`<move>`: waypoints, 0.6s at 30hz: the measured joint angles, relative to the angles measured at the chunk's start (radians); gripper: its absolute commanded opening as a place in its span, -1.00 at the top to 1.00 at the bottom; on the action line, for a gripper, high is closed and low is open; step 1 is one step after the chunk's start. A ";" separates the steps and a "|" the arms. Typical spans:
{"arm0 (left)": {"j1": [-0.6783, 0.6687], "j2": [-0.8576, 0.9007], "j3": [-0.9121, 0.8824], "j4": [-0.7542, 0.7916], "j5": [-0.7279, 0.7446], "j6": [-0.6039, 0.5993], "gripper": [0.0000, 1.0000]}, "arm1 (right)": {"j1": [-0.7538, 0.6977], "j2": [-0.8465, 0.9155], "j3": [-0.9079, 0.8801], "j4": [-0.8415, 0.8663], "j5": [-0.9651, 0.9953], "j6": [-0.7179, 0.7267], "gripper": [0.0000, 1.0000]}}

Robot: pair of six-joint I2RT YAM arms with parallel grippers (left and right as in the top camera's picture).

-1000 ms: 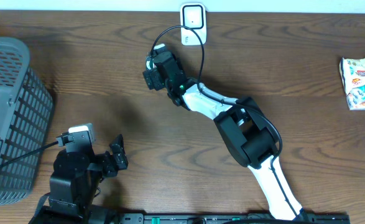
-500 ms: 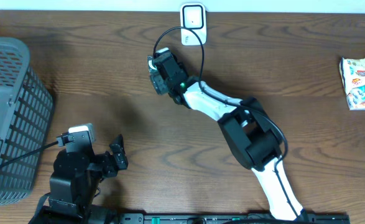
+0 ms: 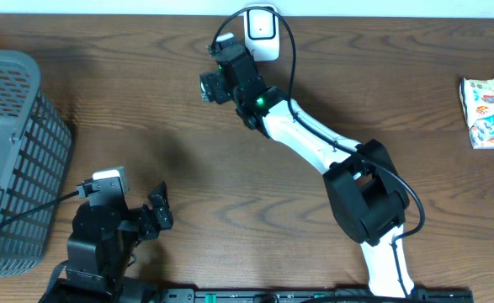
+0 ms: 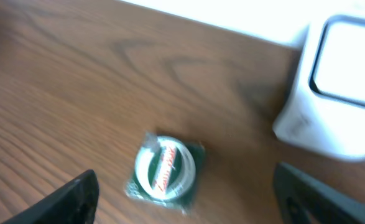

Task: Scan the item barcode

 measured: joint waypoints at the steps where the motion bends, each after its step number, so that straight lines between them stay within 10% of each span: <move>1: 0.000 0.000 0.000 0.000 0.000 0.000 -0.96 | 0.001 0.005 0.000 0.035 -0.011 -0.002 -0.79; 9: 0.000 0.000 0.000 0.000 0.000 0.000 -0.96 | 0.003 0.111 0.000 0.191 -0.055 0.016 -0.79; 18: 0.000 0.000 0.000 0.000 0.000 0.000 -0.96 | 0.003 0.191 -0.001 0.171 -0.051 0.020 -0.27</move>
